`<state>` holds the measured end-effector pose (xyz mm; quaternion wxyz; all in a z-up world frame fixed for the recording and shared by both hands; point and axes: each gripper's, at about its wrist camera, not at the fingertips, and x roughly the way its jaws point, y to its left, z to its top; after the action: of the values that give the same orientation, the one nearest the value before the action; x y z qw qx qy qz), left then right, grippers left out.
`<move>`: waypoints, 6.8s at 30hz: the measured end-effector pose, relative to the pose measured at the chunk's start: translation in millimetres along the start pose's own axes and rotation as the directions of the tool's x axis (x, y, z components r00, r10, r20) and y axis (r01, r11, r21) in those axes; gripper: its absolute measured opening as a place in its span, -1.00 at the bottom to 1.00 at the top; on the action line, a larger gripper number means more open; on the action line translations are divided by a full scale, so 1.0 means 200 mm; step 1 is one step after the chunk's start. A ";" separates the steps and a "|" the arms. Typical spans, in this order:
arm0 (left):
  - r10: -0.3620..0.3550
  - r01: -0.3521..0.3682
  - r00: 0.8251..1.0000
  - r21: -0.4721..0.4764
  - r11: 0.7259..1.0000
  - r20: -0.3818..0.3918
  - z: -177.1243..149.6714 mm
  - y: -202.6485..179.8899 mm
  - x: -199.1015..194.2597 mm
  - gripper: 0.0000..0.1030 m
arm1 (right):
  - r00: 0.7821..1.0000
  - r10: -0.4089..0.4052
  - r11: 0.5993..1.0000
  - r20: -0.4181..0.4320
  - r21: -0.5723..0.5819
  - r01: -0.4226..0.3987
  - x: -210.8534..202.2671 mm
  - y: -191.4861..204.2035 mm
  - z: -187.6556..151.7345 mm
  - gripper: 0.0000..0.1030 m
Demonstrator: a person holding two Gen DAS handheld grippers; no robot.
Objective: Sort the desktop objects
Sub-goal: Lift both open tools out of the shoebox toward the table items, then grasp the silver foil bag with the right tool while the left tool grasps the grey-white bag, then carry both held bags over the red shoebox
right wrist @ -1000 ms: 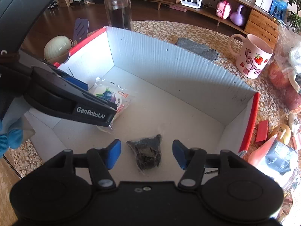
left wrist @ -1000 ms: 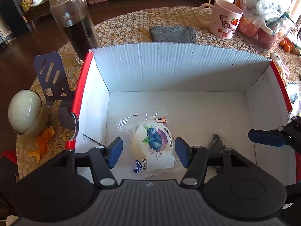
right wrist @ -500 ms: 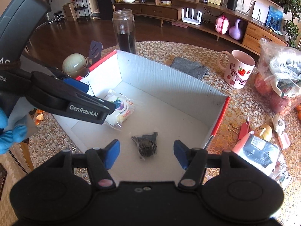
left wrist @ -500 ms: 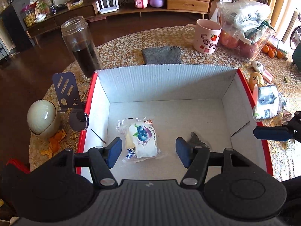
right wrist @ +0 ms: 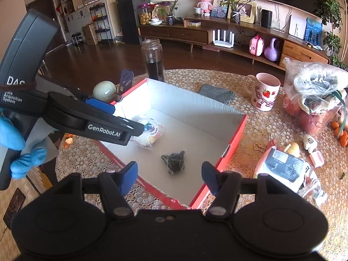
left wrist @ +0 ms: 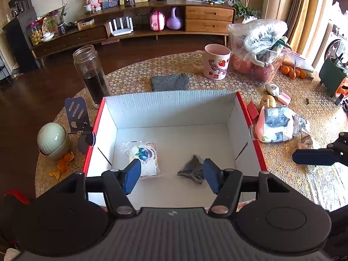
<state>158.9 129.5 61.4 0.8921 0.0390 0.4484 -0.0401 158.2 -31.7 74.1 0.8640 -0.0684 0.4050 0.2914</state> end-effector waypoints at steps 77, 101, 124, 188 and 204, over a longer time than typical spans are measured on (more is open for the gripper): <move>-0.092 0.084 0.988 0.068 0.994 0.121 -0.25 -0.97 0.09 1.00 | 0.955 -0.267 0.942 0.127 0.242 0.231 -0.41 -0.85 -0.85 0.99; -0.143 0.095 0.985 0.391 0.916 0.095 0.20 -1.17 0.63 1.00 | 0.983 -0.181 0.974 0.039 0.144 0.174 0.03 -1.12 -0.73 0.99; -0.097 0.149 0.985 0.432 0.889 -0.141 0.33 -1.21 1.09 1.00 | 0.987 -0.158 0.986 -0.016 0.058 0.158 0.30 -1.16 -0.66 0.99; -0.240 0.232 0.970 0.144 0.962 0.038 -0.07 -1.03 0.26 -0.72 | 0.946 -0.312 0.946 0.088 0.124 0.300 -0.20 -0.92 -0.68 0.09; -0.234 0.218 0.960 0.113 0.969 0.152 -0.17 -0.72 -0.08 -0.72 | 0.936 -0.302 0.953 0.180 0.048 0.299 -0.37 -0.61 -0.48 0.09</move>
<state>105.8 -9.8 49.0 0.9126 0.0265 0.3727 -0.1660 126.1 -197.9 50.8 0.9328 -0.0936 0.3107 0.1570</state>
